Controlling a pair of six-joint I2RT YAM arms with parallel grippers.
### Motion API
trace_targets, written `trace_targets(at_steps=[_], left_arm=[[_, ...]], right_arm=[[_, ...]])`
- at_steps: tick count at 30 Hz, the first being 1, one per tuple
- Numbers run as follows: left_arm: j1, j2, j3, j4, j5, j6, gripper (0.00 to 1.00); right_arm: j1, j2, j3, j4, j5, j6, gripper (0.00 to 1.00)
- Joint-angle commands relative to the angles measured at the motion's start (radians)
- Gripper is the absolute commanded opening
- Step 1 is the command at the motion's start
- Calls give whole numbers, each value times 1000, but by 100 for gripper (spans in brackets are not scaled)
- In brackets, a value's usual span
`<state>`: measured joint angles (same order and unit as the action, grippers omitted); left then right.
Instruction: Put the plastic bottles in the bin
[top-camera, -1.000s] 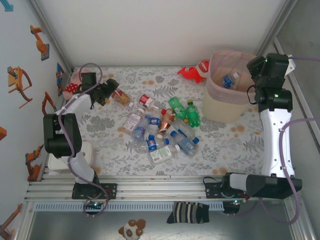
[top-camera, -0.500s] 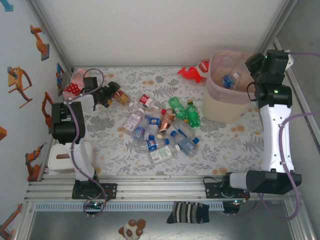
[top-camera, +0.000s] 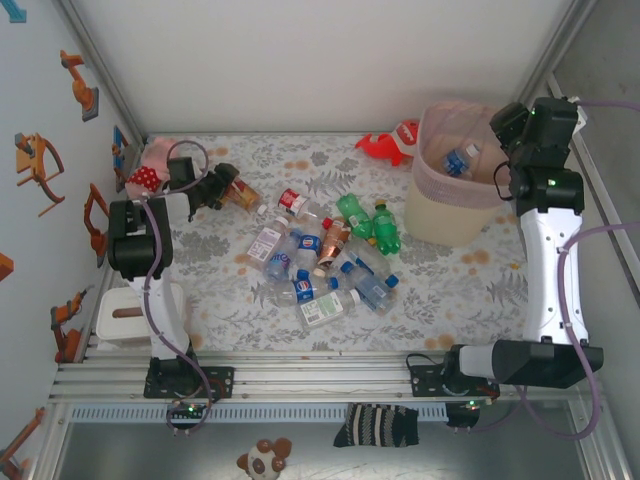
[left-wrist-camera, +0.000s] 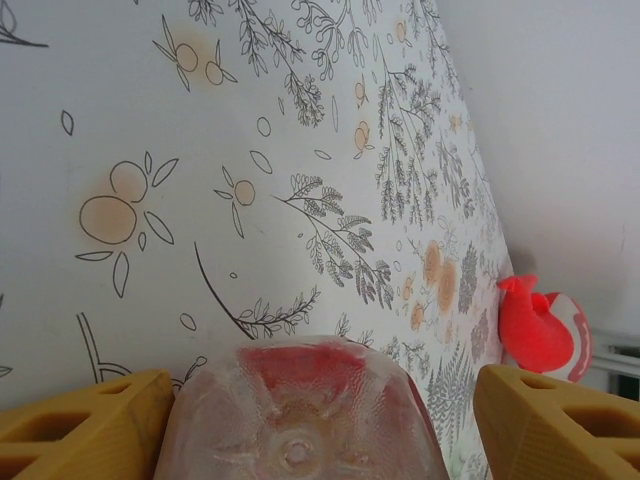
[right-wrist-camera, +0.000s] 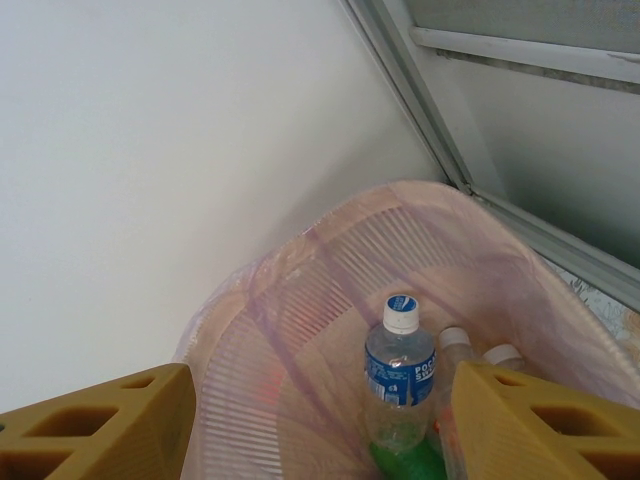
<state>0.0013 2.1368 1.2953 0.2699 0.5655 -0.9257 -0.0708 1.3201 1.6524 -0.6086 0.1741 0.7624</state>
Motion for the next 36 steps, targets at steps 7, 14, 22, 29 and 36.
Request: trace_targets(at_steps=[7,14,22,29,36], left_arm=[[-4,-5,-20,6,23,-14,67],[-3,-57,-34,-16,25,0,60],[-3,-249,-78,-67,23,63,56],[-16,-447,-120,-48,134,147,50],[-94,-654,-124,-56,227,303,49]], right_arm=[[-8,-21,-2,36,8,6,67],[-9,-38,-9,39,-8,11,67],[-7,-100,-93,158,-220,-69,60],[-1,-171,-250,466,-657,-155,57],[54,-198,-346,678,-960,-174,57]])
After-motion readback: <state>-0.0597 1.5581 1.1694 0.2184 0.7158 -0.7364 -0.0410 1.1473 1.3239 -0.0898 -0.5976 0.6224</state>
